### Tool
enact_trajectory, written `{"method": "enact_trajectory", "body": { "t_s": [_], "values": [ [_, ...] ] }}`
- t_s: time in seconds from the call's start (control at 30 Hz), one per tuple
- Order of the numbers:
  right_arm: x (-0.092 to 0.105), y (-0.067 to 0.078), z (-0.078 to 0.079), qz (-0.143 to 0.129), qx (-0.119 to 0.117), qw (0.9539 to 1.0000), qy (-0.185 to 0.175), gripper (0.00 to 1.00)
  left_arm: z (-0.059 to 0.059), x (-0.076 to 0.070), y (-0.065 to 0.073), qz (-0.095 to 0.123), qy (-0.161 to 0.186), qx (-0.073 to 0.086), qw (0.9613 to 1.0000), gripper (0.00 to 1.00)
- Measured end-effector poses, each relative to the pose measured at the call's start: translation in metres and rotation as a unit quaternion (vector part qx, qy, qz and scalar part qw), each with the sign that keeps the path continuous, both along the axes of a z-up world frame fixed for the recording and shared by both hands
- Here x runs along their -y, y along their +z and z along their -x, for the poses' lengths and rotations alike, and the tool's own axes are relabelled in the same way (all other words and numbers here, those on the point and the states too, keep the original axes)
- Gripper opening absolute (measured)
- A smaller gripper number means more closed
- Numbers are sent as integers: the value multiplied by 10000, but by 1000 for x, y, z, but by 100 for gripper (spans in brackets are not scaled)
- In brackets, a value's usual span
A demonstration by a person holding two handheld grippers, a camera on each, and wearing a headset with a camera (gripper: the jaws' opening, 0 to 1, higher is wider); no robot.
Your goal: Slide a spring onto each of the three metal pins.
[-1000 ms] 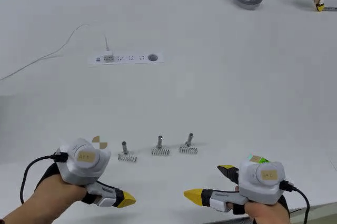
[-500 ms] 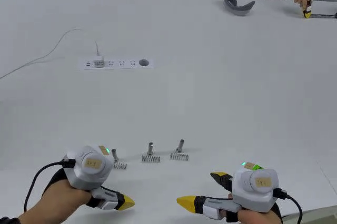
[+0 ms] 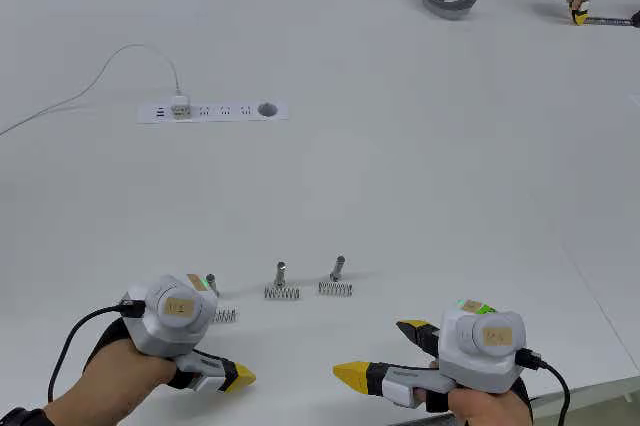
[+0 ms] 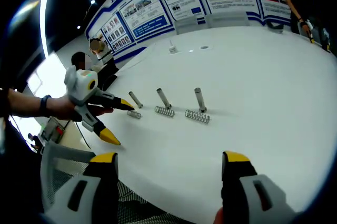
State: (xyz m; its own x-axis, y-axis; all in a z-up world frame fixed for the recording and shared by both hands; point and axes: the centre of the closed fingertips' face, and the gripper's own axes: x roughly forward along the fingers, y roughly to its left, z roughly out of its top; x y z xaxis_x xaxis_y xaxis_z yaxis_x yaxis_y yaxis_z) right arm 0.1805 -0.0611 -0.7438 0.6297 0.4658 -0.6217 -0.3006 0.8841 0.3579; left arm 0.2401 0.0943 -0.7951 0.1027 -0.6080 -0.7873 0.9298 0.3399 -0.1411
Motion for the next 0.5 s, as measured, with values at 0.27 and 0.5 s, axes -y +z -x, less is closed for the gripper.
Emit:
{"method": "enact_trajectory", "body": {
  "t_s": [0.27,0.5],
  "values": [
    [-4,0,0,-19,-12,10000,59,82,-4,-11,-4,-107,106,62,9999,62],
    [-4,0,1,-33,-7,10000,56,82,-10,-17,-5,-128,256,146,9995,47]
  ]
}}
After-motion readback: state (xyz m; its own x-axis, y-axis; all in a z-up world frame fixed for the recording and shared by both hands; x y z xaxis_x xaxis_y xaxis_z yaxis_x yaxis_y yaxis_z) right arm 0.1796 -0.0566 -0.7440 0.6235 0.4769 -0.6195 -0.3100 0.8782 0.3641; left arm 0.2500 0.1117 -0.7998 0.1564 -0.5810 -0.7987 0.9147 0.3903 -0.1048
